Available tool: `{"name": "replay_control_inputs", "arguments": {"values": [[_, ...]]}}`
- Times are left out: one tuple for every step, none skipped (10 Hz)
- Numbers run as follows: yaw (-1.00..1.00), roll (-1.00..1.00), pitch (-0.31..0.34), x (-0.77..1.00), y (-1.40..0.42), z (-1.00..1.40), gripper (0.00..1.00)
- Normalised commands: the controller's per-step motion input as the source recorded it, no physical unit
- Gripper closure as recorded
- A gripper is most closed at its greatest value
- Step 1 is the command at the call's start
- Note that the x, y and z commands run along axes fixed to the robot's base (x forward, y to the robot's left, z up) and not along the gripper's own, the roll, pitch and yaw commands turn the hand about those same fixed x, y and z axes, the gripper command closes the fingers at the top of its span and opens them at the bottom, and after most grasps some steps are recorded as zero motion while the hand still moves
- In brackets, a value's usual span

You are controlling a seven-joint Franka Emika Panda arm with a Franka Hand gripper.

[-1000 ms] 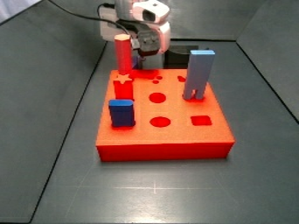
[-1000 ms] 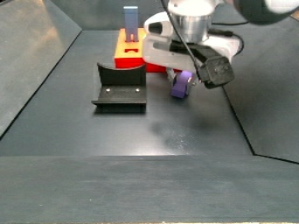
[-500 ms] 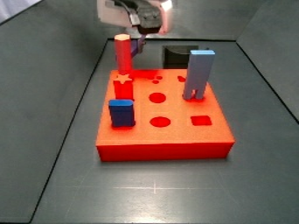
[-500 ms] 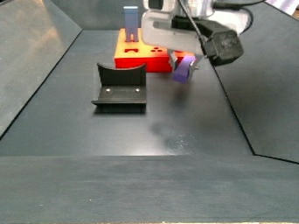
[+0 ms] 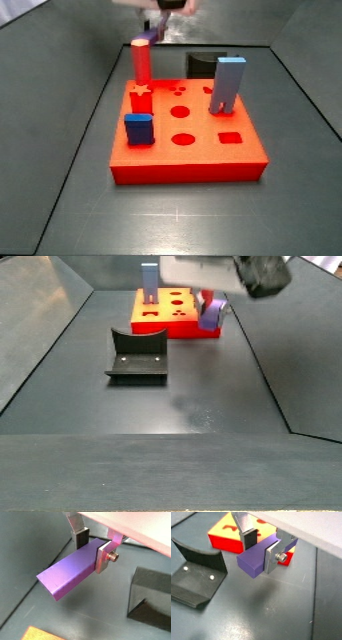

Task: Pick up the rectangle object. Move up. Place the rectangle object on the fixture. Regrasp the rectangle object. Move to above the board. Insert the rectangle object.
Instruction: Place the rectangle object on the fixture.

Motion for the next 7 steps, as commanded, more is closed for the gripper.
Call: {"name": "replay_control_inputs", "arguments": {"values": [[0.00,-0.01,0.024,-0.02,-0.01,1.00,1.00],[0.00,-0.01,0.029,-0.02,-0.01,0.92,1.00],[0.00,-0.01,0.036,-0.01,-0.01,0.75,1.00],[0.00,-0.02,0.047,-0.01,-0.01,0.57,1.00],[0.00,-0.02,0.062,0.01,-0.01,0.33,1.00],[1.00,-0.13,0.040,1.00,-0.02,0.51,1.00],[1.00,-0.14,0.061,1.00,-0.02,0.42,1.00]]}}
